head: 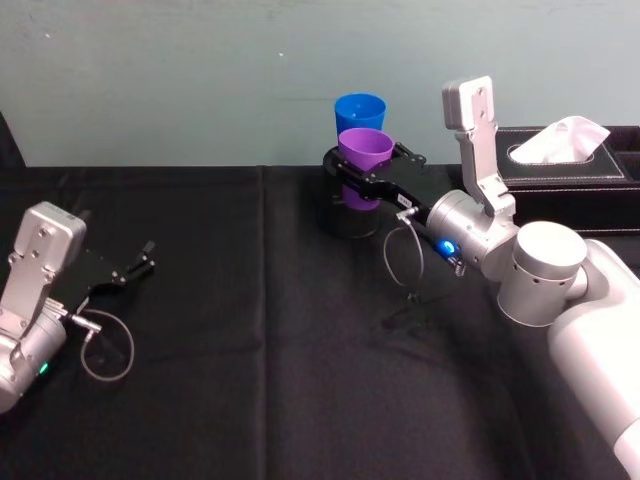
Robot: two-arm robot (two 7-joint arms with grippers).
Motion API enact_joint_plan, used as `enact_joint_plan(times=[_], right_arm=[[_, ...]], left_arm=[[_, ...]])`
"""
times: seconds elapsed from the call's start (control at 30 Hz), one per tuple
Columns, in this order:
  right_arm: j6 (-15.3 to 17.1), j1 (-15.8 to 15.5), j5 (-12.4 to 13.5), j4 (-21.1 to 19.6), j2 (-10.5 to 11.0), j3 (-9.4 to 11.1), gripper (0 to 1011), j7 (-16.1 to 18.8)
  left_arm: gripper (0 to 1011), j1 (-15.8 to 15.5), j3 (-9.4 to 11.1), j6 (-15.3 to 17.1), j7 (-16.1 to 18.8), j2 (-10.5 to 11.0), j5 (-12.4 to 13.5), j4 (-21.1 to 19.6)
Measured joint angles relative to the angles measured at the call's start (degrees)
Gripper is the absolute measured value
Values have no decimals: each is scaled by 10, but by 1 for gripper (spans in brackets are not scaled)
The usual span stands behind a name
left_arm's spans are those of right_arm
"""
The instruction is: Pick up one cup with a gripper and tap it against the other cup.
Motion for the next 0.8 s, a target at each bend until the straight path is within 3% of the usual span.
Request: enact_joint_plan(times=[0.37,0.8], right_arm=[[-3,10,1,19,-10,16,733,4],[-2,10,2,19,-10,16,733,5]], left_arm=[[1000,0,0,0,0,0,0,0],[1000,0,0,0,0,0,0,0]])
